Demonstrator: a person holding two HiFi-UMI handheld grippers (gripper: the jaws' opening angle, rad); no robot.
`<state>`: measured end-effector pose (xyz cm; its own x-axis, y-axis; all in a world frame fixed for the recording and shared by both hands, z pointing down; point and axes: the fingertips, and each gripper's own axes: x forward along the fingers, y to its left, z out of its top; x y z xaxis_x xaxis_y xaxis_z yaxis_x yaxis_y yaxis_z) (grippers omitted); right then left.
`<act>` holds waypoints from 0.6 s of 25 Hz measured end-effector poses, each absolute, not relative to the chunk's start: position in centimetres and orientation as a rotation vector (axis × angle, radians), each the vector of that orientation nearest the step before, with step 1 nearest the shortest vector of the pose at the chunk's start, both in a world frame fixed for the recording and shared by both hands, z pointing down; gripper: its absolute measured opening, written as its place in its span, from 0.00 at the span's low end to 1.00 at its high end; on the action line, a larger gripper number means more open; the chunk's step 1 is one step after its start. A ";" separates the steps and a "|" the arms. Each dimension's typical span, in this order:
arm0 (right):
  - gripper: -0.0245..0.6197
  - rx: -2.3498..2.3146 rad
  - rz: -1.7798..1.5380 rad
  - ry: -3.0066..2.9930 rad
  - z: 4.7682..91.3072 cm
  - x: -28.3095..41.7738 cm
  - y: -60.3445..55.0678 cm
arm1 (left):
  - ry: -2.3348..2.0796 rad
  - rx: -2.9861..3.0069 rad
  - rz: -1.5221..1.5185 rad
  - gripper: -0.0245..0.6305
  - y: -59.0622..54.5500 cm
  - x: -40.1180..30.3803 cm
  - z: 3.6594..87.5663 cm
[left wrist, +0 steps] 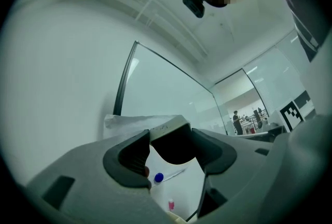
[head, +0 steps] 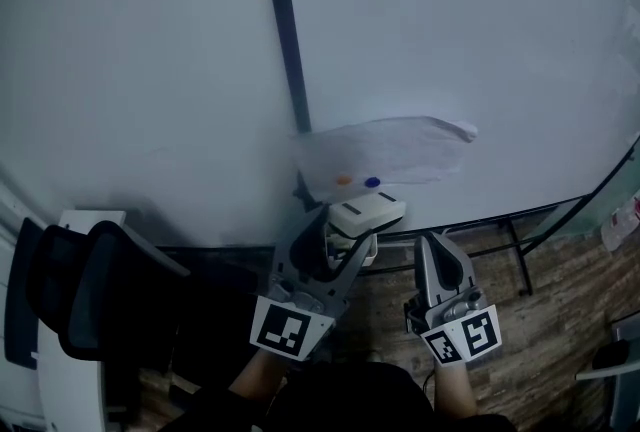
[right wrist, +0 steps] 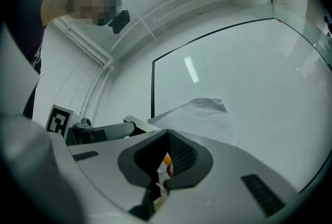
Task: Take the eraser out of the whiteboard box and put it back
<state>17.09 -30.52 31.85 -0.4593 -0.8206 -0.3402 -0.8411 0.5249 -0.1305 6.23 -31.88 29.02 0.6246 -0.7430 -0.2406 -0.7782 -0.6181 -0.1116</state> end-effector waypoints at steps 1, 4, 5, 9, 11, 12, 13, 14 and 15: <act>0.04 -1.371 0.076 2.409 31.9 17.1 -30.5 | 1.255 -2.647 0.272 0.42 -31.8 6.0 28.9; 0.04 -1.367 0.066 2.413 32.0 17.1 -30.5 | 1.251 -2.608 0.305 0.42 -31.8 5.4 28.5; 0.04 -1.365 0.062 2.414 32.1 17.1 -30.5 | 1.250 -2.597 0.305 0.42 -31.8 5.3 28.5; 0.04 -1.356 0.050 2.422 32.4 16.9 -30.4 | 1.263 -2.603 0.319 0.42 -31.7 5.3 28.2; 0.04 -1.354 0.044 2.425 32.5 16.8 -30.4 | 1.279 -2.621 0.284 0.42 -31.7 5.2 28.7; 0.04 -1.354 0.040 2.426 32.6 16.7 -30.4 | 1.284 -2.624 0.271 0.42 -31.7 5.1 29.0; 0.04 -1.354 0.037 2.428 32.6 16.7 -30.4 | 1.289 -2.626 0.264 0.42 -31.7 5.0 29.1; 0.04 -1.353 0.033 2.429 32.7 16.6 -30.4 | 1.295 -2.630 0.260 0.42 -31.8 4.9 29.3; 0.04 -1.354 0.029 2.430 32.8 16.6 -30.4 | 1.301 -2.636 0.258 0.42 -31.8 4.8 29.6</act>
<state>16.62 -30.43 32.82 -0.4773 -0.8195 -0.3170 -0.8268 0.5411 -0.1538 4.81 -31.85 29.60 0.5998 -0.7638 -0.2384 -0.7970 -0.5966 -0.0937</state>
